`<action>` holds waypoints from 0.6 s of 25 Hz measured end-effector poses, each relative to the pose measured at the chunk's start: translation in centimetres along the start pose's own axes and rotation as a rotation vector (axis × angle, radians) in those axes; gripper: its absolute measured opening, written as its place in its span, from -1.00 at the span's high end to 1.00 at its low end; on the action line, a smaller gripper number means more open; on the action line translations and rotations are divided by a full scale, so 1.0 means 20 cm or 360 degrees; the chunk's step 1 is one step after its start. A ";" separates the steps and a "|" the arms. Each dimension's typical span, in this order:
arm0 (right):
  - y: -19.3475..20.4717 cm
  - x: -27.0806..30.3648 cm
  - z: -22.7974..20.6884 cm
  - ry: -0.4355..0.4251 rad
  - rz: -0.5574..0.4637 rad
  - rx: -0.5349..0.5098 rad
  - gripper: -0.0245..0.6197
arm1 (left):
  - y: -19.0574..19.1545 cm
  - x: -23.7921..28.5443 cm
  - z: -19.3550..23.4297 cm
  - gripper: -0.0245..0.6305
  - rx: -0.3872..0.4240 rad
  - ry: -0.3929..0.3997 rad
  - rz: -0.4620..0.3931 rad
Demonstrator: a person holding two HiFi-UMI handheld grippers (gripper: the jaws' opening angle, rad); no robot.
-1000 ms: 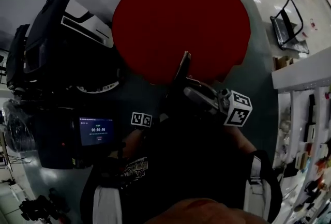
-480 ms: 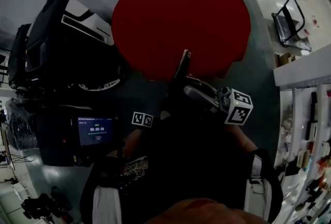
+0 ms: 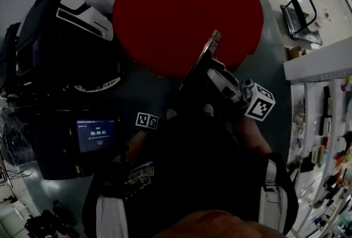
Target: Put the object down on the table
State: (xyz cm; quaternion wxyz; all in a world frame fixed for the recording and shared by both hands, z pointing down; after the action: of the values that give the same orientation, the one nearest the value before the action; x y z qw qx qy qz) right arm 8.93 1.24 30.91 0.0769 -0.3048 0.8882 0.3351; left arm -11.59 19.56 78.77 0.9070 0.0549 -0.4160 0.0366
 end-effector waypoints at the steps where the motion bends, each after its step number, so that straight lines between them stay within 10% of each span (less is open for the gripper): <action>1: -0.04 -0.01 -0.03 0.0028 -0.0039 -0.0029 0.65 | 0.01 -0.01 0.02 0.89 0.0005 -0.0002 0.0006; 9: -0.17 -0.01 -0.60 0.0450 -0.0227 -0.0111 0.65 | 0.14 -0.21 0.37 0.89 0.0002 -0.0035 0.0077; 15: -0.27 -0.08 -1.03 0.0639 -0.0305 0.0008 0.65 | 0.32 -0.30 0.53 0.89 -0.0237 -0.0159 0.0020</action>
State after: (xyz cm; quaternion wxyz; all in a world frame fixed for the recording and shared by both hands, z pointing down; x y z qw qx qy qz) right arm 14.90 -14.38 44.28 -0.0692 -0.4483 0.8535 0.2565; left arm -24.08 24.43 81.54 0.8863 -0.0135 -0.4628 0.0084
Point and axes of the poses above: the fingertips, and each gripper's own axes: x forward along the fingers, z to its left, y out of its underside, the point moved 2 cm from there along -x, backward along the fingers, and after that the axes turned 1 degree about z, right-handed, at the moved point
